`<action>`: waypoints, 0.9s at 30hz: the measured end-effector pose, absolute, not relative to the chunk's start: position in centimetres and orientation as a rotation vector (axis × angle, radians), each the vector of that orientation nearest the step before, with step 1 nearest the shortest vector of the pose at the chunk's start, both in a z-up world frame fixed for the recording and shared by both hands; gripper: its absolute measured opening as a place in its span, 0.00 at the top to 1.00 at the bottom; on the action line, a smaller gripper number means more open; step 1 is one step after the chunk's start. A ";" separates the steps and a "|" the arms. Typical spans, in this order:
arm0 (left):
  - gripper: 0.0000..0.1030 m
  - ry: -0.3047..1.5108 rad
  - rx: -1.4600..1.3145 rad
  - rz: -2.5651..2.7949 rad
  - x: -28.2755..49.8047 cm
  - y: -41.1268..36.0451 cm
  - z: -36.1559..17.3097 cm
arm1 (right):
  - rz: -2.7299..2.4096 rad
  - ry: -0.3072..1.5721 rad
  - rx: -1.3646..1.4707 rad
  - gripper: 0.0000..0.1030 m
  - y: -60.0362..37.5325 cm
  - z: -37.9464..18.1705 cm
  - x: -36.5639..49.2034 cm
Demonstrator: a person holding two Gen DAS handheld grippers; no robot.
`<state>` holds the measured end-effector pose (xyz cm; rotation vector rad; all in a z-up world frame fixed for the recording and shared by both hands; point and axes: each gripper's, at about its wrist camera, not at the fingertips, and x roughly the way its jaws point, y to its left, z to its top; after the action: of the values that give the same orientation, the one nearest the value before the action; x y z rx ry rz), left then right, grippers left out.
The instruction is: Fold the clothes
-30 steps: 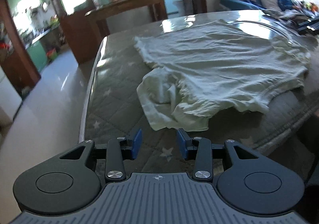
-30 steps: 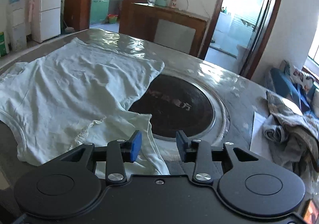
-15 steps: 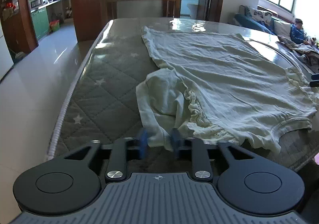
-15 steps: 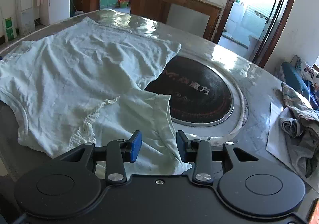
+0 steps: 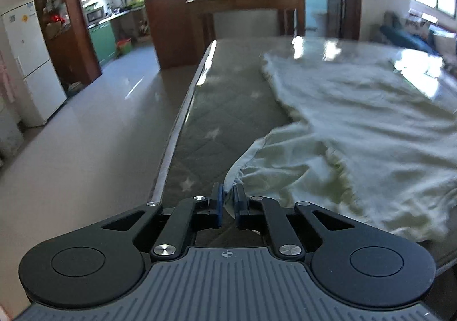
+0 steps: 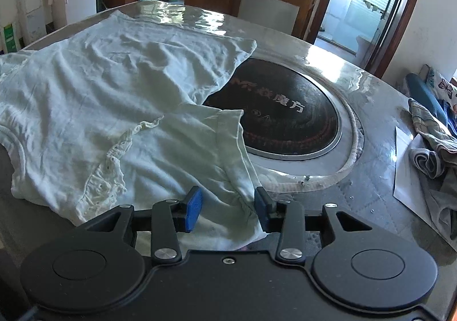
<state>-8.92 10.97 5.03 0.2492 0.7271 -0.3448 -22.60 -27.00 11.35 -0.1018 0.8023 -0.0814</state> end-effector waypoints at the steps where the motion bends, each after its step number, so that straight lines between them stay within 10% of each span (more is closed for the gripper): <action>1: 0.90 0.739 0.238 -0.347 -8.7 11.1 4.9 | -0.076 0.803 -0.096 0.57 -27.1 11.5 -22.7; 12: 0.61 0.615 0.291 -0.301 -10.2 12.2 9.6 | -0.035 0.741 -0.022 0.57 -29.0 13.7 -20.2; 20: 0.61 0.592 0.316 -0.333 -11.0 10.8 10.8 | -0.013 0.766 0.059 0.58 -29.6 12.5 -15.9; 23: 0.61 0.592 0.335 -0.380 -11.5 9.5 10.6 | -0.010 0.789 0.072 0.83 -29.8 11.8 -15.2; 27: 0.61 0.589 0.363 -0.452 -12.2 7.3 10.3 | -0.038 0.769 0.071 0.87 -29.9 11.9 -15.6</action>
<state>-12.16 7.35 10.25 0.3627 0.5888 -0.4523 -15.65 -29.86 11.86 0.0706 0.7693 -0.0382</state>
